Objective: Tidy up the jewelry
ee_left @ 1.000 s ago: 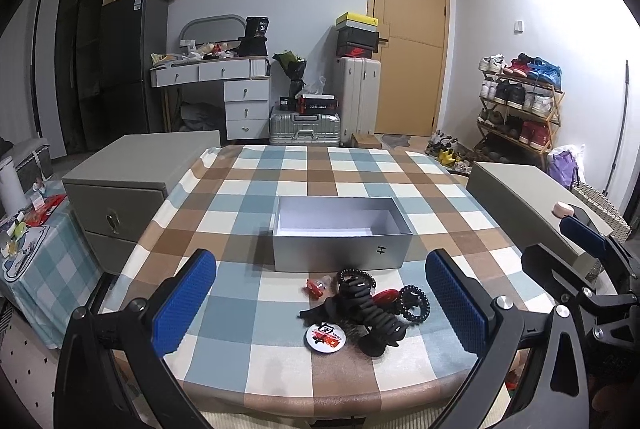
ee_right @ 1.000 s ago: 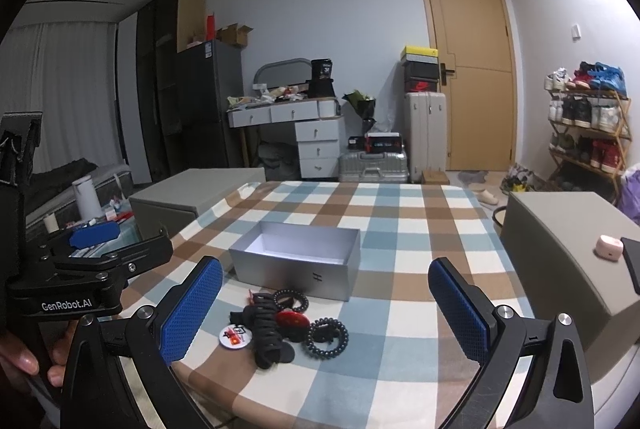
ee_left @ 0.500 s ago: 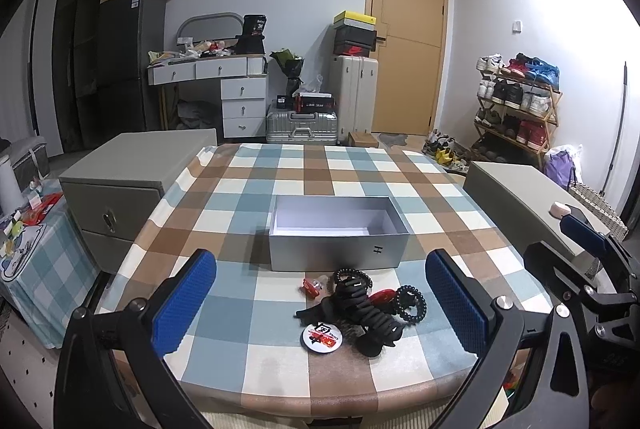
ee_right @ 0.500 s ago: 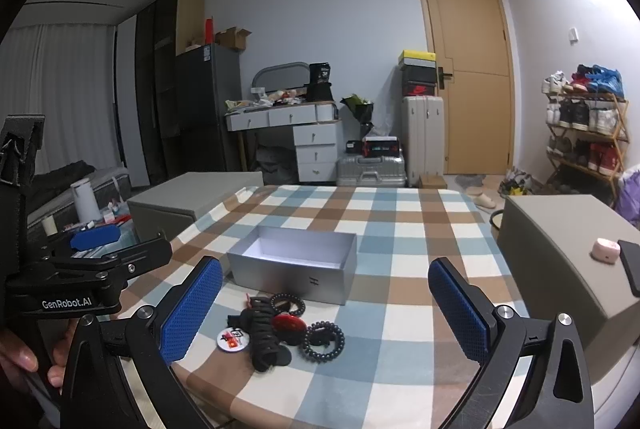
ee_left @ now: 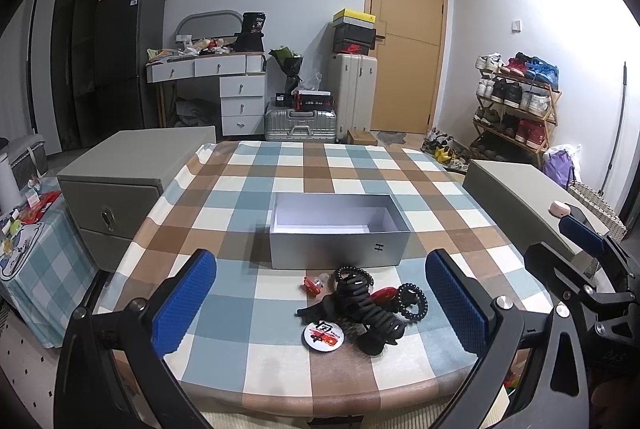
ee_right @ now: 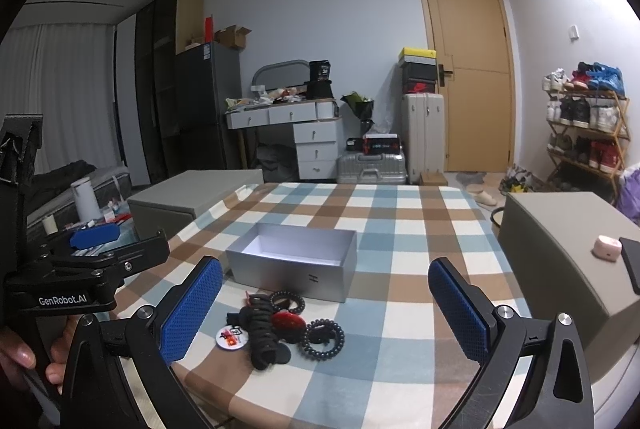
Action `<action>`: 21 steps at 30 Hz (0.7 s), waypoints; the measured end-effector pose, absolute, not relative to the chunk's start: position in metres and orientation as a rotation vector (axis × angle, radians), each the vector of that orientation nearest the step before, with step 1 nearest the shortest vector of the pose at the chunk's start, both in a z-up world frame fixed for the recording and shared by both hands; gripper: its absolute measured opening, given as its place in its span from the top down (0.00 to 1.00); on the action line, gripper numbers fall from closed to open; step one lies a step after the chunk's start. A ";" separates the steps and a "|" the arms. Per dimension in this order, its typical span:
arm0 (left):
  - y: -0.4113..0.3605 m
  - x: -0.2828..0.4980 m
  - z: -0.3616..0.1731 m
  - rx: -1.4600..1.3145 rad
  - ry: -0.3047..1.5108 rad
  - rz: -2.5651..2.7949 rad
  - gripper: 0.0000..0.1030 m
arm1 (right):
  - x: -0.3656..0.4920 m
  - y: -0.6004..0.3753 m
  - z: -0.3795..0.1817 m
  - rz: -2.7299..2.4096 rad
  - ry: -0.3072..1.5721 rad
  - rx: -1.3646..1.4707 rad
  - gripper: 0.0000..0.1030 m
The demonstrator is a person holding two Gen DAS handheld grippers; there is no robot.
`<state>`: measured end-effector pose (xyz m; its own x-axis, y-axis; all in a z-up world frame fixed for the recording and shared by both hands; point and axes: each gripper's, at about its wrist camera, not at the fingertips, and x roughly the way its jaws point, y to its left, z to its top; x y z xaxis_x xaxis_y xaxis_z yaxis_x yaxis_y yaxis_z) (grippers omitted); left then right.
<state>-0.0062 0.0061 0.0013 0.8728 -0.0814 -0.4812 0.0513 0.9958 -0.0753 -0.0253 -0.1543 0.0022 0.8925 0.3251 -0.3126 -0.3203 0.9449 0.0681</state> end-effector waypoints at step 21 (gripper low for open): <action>0.040 0.008 -0.027 -0.114 0.572 -0.015 0.01 | -0.007 -0.129 -0.032 0.451 0.443 -0.027 0.00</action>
<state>0.0076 0.0398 -0.0269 0.8408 -0.0457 -0.5394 -0.0176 0.9936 -0.1116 -0.0069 -0.1288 -0.0317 0.8067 0.4155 -0.4203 -0.4269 0.9014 0.0717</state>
